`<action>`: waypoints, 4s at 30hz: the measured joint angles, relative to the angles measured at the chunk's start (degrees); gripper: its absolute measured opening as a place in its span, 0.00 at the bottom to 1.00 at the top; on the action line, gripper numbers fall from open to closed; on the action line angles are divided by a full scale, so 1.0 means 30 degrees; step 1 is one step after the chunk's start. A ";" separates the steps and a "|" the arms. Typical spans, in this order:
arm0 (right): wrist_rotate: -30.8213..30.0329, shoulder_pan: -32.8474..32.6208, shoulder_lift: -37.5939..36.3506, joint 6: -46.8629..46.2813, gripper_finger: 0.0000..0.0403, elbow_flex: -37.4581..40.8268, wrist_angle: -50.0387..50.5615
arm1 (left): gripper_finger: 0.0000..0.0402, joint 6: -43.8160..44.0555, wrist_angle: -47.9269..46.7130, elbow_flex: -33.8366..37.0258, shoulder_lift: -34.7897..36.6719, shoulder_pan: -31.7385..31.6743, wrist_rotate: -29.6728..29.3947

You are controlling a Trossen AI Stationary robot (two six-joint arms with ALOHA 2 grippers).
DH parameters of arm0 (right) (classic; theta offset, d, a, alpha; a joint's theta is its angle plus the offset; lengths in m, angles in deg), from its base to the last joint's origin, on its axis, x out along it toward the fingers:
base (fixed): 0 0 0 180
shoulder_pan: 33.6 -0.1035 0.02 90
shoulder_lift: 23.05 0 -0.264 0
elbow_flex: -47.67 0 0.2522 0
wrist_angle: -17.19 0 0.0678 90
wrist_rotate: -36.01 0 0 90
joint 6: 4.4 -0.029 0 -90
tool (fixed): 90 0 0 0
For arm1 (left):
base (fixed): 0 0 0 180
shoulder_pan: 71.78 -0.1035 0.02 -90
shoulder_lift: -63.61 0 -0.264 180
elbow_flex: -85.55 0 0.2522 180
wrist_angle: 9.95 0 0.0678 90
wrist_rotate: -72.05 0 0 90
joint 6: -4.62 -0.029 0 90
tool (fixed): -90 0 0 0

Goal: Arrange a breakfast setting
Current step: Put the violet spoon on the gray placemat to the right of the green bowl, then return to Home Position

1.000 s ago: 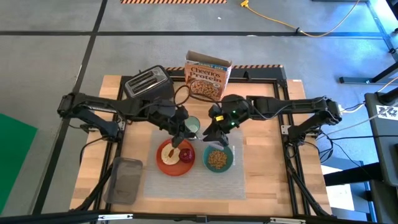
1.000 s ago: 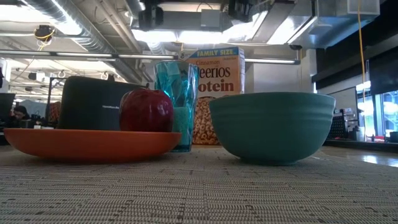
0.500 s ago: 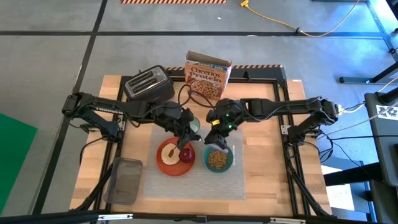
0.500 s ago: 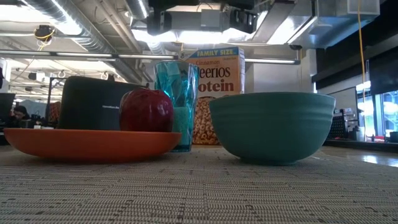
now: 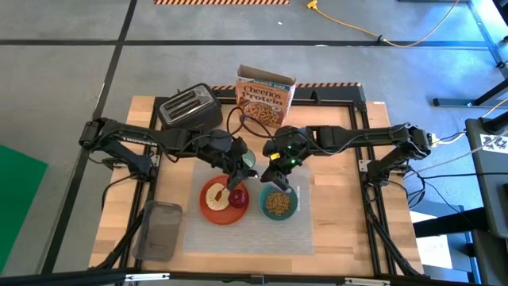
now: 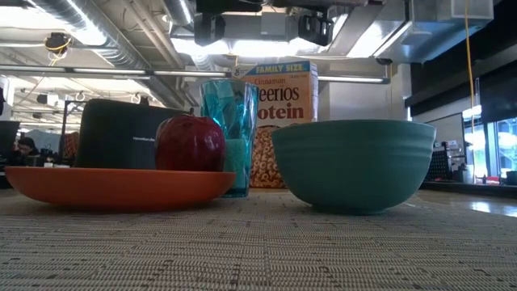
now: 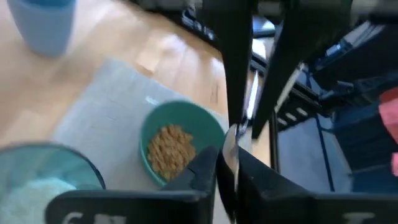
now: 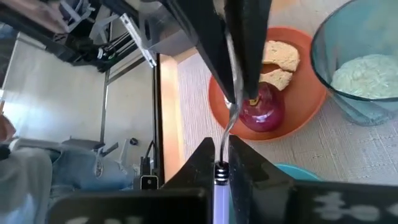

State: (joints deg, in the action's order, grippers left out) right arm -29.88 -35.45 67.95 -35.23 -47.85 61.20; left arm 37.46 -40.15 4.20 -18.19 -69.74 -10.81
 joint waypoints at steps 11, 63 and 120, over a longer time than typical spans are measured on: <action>-0.3669 0.0417 0.0000 -0.1898 0.01 -0.0005 0.1285 | 0.36 -0.2163 -0.0776 0.0007 0.2753 -0.1291 -0.4064; -1.9530 -1.1256 -0.7345 -2.8356 0.01 1.9719 -0.8413 | 0.43 -0.1924 -0.4032 0.0007 0.7868 0.0554 -1.3699; -2.2962 -1.1151 -1.1158 -1.9051 0.25 1.6171 -0.3422 | 0.43 -0.4708 -0.3231 0.0007 0.7761 -0.0712 -0.9802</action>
State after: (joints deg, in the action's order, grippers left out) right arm -98.77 -68.90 34.47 -92.38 0.66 50.93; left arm 23.33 -49.84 4.22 5.09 -71.88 -40.22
